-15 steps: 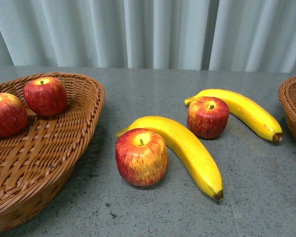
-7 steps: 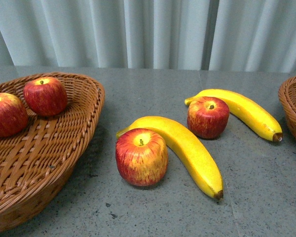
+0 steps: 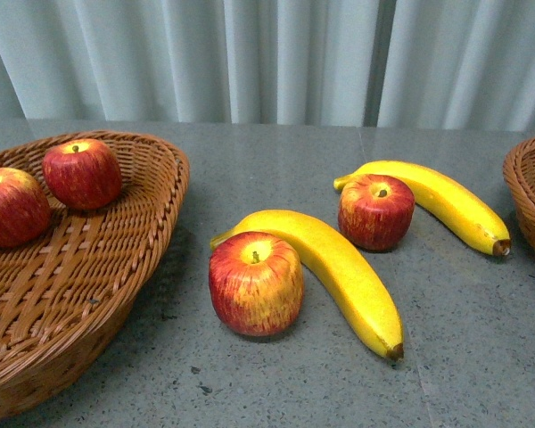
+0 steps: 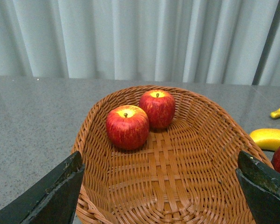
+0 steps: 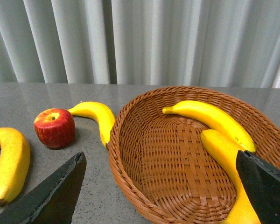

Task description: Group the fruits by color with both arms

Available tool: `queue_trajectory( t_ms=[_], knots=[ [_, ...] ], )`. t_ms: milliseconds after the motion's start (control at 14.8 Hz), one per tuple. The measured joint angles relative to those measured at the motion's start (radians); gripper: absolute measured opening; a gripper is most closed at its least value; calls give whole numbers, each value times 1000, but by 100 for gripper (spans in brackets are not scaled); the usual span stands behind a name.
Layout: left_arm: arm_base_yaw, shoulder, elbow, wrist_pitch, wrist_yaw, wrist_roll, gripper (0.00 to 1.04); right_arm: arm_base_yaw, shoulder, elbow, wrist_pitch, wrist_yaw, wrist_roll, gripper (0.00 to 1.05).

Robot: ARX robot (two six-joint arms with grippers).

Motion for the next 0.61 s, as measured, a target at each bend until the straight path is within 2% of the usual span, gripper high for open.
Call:
queue_trajectory(
  t_ms=[68, 135, 203, 271, 338, 406, 609],
  knots=[
    [0, 0, 0, 0, 0, 0, 98, 0, 0, 0, 0, 0, 0, 98],
    [-27, 18, 17, -71, -82, -17, 98, 0, 0, 0, 1, 0, 0, 98],
    [-145, 150, 93, -208, -333, -55, 98, 0, 0, 0, -1, -1, -1, 98],
    [-137, 197, 108, -193, -441, -56, 98, 0, 0, 0, 1, -2, 0, 98],
    [-67, 217, 118, -146, -472, -56, 98, 0, 0, 0, -2, 0, 0, 98],
    [-13, 258, 151, -76, -423, -43, 98, 0, 0, 0, 0, -1, 0, 98],
    [201, 559, 256, 177, -173, 42, 98, 0, 0, 0, 0, 0, 0, 98]
  ],
)
